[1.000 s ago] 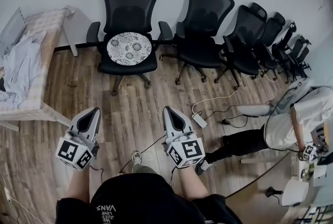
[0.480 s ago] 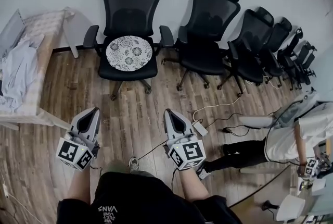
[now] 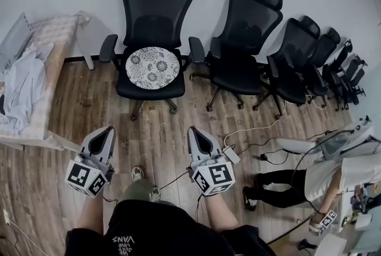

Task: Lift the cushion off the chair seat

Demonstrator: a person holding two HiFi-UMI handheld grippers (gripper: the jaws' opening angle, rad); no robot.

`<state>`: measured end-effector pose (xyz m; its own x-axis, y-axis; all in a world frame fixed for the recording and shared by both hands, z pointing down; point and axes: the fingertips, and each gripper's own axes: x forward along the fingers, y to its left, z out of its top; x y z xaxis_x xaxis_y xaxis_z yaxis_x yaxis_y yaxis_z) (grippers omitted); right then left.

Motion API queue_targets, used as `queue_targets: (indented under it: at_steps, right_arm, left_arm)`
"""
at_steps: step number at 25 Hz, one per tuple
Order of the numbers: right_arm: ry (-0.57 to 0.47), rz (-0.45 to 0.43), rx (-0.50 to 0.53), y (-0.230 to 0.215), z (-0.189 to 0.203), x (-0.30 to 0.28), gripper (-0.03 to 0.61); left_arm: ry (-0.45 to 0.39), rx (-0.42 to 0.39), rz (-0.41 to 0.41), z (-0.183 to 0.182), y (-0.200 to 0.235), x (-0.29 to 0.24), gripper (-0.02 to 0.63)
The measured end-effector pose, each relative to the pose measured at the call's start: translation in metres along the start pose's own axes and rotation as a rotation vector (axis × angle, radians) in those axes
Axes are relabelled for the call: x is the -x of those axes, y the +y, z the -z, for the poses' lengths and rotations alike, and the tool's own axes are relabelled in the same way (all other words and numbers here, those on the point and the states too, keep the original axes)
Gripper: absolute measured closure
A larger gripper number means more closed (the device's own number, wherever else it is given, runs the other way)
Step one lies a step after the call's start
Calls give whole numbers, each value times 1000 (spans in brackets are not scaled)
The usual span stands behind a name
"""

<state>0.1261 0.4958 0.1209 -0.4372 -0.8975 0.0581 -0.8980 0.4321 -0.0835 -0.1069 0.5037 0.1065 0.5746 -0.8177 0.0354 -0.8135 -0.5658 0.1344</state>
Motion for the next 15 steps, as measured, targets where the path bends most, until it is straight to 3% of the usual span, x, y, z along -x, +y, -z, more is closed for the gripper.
queue_targets:
  at_steps: [15]
  right_arm:
    - [-14, 52, 8, -12, -15, -96, 561]
  left_arm:
    - [-2, -12, 53, -19, 78, -63, 603]
